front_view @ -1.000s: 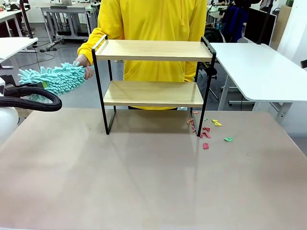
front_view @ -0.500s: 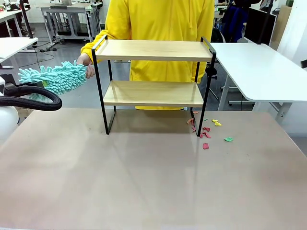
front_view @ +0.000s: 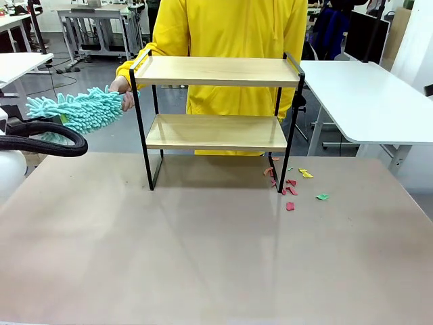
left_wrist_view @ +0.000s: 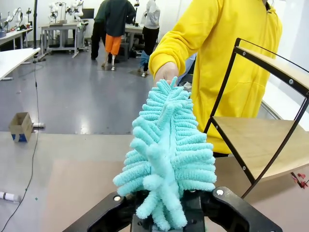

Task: Clean the shelf.
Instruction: Hand the Duster back to the human.

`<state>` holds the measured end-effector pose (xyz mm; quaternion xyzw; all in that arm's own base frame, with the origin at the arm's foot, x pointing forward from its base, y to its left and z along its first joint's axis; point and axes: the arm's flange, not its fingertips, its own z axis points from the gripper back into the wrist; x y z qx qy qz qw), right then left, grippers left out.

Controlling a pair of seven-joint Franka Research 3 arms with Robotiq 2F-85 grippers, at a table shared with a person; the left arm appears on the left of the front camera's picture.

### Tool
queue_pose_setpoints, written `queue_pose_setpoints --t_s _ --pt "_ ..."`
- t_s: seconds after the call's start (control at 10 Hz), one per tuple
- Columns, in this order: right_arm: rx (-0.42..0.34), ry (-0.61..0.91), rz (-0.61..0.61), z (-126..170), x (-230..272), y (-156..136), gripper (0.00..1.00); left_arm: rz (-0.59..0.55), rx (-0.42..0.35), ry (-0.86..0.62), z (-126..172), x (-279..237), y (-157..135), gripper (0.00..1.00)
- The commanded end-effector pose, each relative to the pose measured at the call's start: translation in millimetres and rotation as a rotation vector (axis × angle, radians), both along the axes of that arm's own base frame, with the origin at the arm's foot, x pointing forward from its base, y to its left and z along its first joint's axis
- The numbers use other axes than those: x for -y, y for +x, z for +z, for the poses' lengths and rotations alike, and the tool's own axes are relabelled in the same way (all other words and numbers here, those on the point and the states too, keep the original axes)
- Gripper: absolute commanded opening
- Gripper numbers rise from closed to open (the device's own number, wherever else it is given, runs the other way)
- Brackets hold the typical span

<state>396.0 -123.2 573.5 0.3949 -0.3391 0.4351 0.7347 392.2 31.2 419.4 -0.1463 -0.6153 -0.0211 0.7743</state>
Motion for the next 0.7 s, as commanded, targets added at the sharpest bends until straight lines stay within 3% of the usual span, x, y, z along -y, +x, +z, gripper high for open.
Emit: queue_pose_setpoints --t_s 0.0,0.1,0.6 --pt "0.0 -0.001 -0.001 3.0 -0.3 -1.8 1.0 -0.015 -0.027 -0.039 9.1 -2.8 -8.0 0.74" --pt "0.0 -0.001 -0.001 3.0 -0.3 -1.8 1.0 -0.012 -0.038 -0.071 20.7 -8.7 -17.2 1.0" --pt "0.0 -0.001 -0.001 3.0 -0.3 -1.8 1.0 0.083 0.003 -0.341 97.9 -74.8 -66.8 1.0"
